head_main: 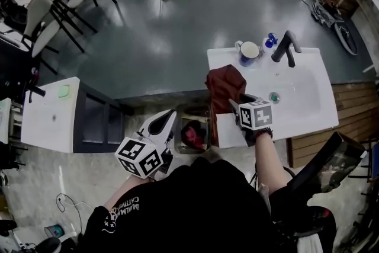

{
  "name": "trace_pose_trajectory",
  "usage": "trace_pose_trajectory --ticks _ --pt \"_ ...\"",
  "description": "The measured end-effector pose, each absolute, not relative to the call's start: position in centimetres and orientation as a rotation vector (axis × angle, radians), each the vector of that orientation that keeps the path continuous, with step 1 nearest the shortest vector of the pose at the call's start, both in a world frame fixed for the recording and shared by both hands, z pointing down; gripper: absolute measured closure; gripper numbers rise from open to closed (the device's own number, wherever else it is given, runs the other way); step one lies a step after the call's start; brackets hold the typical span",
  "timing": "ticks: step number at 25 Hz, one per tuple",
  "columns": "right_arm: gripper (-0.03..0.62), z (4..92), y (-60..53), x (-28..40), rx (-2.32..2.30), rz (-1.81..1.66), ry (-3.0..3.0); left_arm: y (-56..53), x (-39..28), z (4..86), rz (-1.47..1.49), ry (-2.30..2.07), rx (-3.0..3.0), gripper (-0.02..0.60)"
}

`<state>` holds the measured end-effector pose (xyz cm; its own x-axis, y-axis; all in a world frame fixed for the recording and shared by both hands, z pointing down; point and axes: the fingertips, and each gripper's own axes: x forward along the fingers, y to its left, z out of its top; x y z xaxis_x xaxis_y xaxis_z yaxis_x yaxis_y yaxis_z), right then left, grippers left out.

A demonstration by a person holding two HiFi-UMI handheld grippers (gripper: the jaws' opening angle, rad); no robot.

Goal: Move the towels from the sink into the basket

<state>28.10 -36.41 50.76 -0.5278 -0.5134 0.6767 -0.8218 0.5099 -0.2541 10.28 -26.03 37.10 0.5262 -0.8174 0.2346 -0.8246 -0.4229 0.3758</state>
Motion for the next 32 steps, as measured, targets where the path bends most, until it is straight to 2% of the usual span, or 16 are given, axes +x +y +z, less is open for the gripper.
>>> trace_pose_trajectory --ticks 5,9,12,22,32 --pt "0.415 51.8 -37.0 27.8 1.096 0.733 -2.188 -26.6 9.8 37.4 0.028 -1.342 2.303 0.58" --pt "0.52 51.8 -37.3 28.4 1.138 0.725 -2.177 -26.9 10.2 37.8 0.028 -1.323 2.322 0.58" --pt "0.542 50.8 -37.2 28.8 1.156 0.713 -2.198 -27.3 10.9 37.9 0.006 -1.3 2.343 0.58" --pt "0.546 43.6 -33.3 25.4 1.208 0.597 -2.35 -24.9 10.4 36.0 -0.058 -1.196 2.422 0.58" --pt "0.546 38.1 -27.9 17.1 1.235 0.64 -2.546 -18.4 2.7 35.7 -0.095 -1.23 2.395 0.58"
